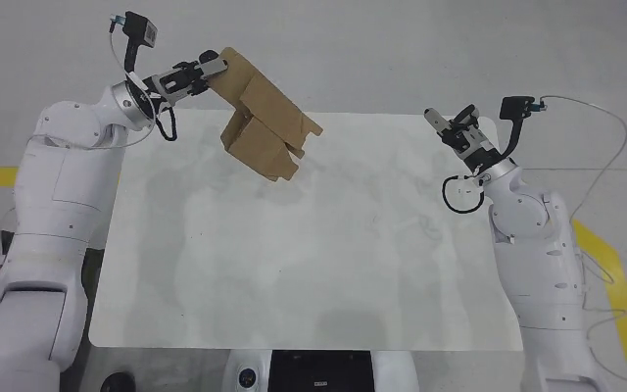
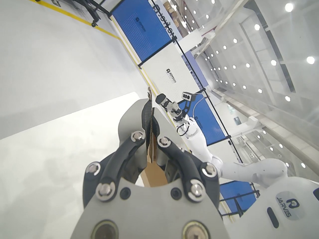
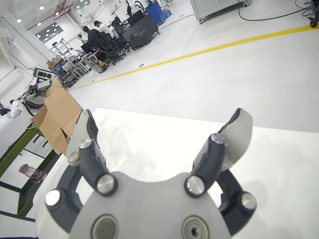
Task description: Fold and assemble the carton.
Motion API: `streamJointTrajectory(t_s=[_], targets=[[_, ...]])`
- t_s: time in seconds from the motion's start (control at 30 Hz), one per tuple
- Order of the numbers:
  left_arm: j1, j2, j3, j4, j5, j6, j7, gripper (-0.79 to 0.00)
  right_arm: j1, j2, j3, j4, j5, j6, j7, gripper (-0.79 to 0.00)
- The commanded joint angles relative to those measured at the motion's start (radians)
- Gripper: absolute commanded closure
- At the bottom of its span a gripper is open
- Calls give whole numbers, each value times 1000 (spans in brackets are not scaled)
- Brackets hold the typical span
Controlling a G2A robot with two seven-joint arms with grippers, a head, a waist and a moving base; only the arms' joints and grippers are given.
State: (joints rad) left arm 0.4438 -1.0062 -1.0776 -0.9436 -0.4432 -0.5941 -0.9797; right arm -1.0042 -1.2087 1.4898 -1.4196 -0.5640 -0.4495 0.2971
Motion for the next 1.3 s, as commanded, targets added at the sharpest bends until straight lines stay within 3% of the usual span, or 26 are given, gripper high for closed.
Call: streamJointTrajectory(t_s=[0.0,0.3,0.6,1.27], targets=[[-17,-16,37,8,-11,-12,-4,0,0,0,0,0,0,0,0,-785],[-54,-84,167,0,-85,-48,-50,0,0,0,0,0,0,0,0,-785],[-81,-122,212,12,-132,-57,-83,0,0,0,0,0,0,0,0,-785],[-83,-124,213,15,-137,-52,-83,0,0,0,0,0,0,0,0,-785]])
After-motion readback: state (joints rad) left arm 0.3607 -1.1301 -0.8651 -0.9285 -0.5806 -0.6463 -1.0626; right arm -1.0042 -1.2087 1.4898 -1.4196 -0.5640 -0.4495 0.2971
